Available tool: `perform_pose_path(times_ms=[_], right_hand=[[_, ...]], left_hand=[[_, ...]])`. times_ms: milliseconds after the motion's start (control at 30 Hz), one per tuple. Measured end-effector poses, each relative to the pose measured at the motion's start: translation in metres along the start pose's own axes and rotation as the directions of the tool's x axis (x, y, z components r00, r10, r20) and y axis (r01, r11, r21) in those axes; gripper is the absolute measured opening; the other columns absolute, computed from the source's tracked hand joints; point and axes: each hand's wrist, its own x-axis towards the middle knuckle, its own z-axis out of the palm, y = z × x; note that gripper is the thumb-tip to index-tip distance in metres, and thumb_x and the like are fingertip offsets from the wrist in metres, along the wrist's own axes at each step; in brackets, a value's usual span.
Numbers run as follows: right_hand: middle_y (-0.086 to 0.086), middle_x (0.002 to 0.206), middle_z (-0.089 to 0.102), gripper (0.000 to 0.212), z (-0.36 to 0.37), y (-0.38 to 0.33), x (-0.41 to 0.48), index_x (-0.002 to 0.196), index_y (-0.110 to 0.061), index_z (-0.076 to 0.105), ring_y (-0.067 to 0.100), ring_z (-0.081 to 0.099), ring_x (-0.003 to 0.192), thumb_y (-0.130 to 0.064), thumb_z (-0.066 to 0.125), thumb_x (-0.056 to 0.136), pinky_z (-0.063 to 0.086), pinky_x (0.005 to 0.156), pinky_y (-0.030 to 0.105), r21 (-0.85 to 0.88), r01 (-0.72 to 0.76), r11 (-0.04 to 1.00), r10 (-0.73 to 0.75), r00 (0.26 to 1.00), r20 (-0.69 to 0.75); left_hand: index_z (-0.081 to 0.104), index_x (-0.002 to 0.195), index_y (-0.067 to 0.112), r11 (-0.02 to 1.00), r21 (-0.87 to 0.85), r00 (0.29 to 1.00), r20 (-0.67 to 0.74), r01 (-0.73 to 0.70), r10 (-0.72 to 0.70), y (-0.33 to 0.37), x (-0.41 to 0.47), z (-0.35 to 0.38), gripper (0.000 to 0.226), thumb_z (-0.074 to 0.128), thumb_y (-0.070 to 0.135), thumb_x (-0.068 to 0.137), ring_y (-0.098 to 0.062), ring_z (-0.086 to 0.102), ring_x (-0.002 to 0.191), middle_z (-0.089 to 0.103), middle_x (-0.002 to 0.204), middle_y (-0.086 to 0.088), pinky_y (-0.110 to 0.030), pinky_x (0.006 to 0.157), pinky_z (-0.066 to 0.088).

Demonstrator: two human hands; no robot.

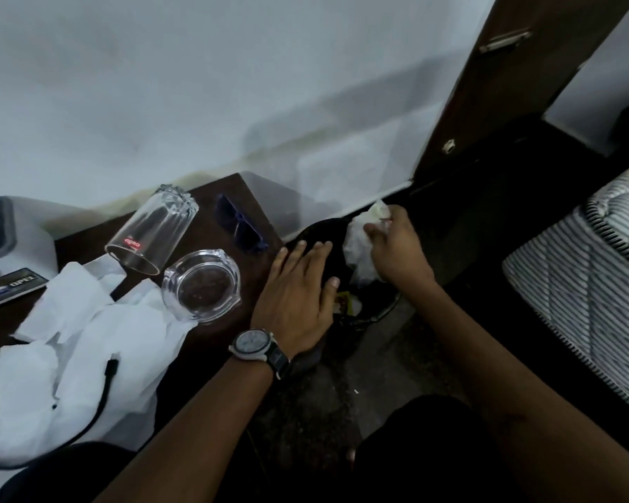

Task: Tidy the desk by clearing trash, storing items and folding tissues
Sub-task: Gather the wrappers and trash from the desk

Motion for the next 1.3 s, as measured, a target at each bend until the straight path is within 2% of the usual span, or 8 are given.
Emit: perform_pose_path(times_ms=[200,300,467,633,767,867,1133,1300], right_hand=[[0.028,0.142,0.028,0.052,0.071,0.059,0.034,0.146,0.003,0.031,0.048,0.053,0.112,-0.014,0.054,0.102,0.048,0.086,0.043,-0.416,0.118,0.902,0.015,0.952,0.304],[0.026,0.145,0.028,0.061,0.096,0.073,0.042,0.152,-0.006,0.026,0.048,0.046,0.119,-0.03,0.054,0.103,0.046,0.103,0.053,-0.462,0.119,0.879,0.067,0.928,0.367],[0.022,0.147,0.027,0.066,0.129,0.093,0.046,0.155,-0.016,0.02,0.051,0.041,0.125,-0.048,0.043,0.103,0.045,0.101,0.062,-0.513,0.087,0.854,0.165,0.89,0.425],[0.022,0.159,0.015,0.074,0.137,0.096,0.046,0.159,-0.024,0.01,0.048,0.022,0.143,-0.051,0.047,0.101,0.031,0.11,0.069,-0.566,-0.007,0.824,0.301,0.853,0.427],[0.02,0.164,0.006,0.086,0.134,0.101,0.049,0.161,-0.027,0.005,0.047,0.009,0.15,-0.058,0.051,0.096,0.022,0.113,0.071,-0.574,-0.007,0.819,0.287,0.871,0.398],[0.016,0.167,0.004,0.083,0.125,0.097,0.049,0.162,-0.027,0.007,0.047,0.007,0.152,-0.055,0.05,0.097,0.02,0.115,0.071,-0.545,-0.025,0.838,0.261,0.895,0.36],[0.03,0.163,0.007,0.063,0.097,0.089,0.049,0.154,-0.006,0.027,0.052,0.02,0.149,-0.034,0.05,0.102,0.028,0.118,0.055,-0.519,0.089,0.85,0.134,0.916,0.378],[0.03,0.149,0.036,0.054,0.08,0.079,0.048,0.137,-0.004,0.05,0.049,0.046,0.134,-0.037,0.059,0.096,0.044,0.108,0.051,-0.528,0.132,0.839,0.155,0.872,0.465]], left_hand=[[0.035,0.156,0.019,1.0,-0.011,0.999,0.013,0.029,-0.029,-0.001,0.002,0.001,0.061,0.039,0.043,0.1,-0.02,0.027,0.154,0.04,0.162,-0.002,-0.041,0.128,0.013],[0.037,0.155,0.02,0.999,-0.016,0.999,0.014,0.032,-0.032,-0.001,0.004,0.001,0.061,0.04,0.044,0.099,-0.018,0.024,0.155,0.039,0.163,-0.001,-0.04,0.129,0.011],[0.038,0.155,0.019,0.999,-0.02,0.999,0.008,0.041,-0.041,-0.002,0.005,0.003,0.061,0.041,0.043,0.098,-0.017,0.024,0.155,0.039,0.163,0.0,-0.04,0.129,0.012],[0.041,0.153,0.018,0.998,-0.049,0.999,-0.01,0.042,-0.043,-0.002,0.004,0.004,0.057,0.038,0.039,0.1,-0.016,0.026,0.155,0.041,0.162,0.0,-0.04,0.129,0.013],[0.04,0.154,0.017,0.998,-0.048,0.999,-0.006,0.043,-0.043,-0.003,0.004,0.005,0.057,0.036,0.04,0.102,-0.016,0.026,0.155,0.041,0.162,0.0,-0.04,0.129,0.013],[0.041,0.153,0.016,0.998,-0.052,0.999,-0.009,0.041,-0.041,-0.003,0.004,0.005,0.057,0.036,0.04,0.101,-0.017,0.029,0.153,0.043,0.16,-0.001,-0.04,0.128,0.014],[0.043,0.152,0.016,0.996,-0.077,0.999,-0.022,0.048,-0.05,-0.001,0.002,0.002,0.058,0.031,0.038,0.1,-0.018,0.031,0.153,0.045,0.159,-0.003,-0.041,0.128,0.016],[0.044,0.152,0.016,0.994,-0.102,0.999,-0.021,0.039,-0.041,0.0,0.0,0.001,0.057,0.026,0.028,0.099,-0.02,0.033,0.152,0.045,0.159,-0.003,-0.042,0.127,0.02]])
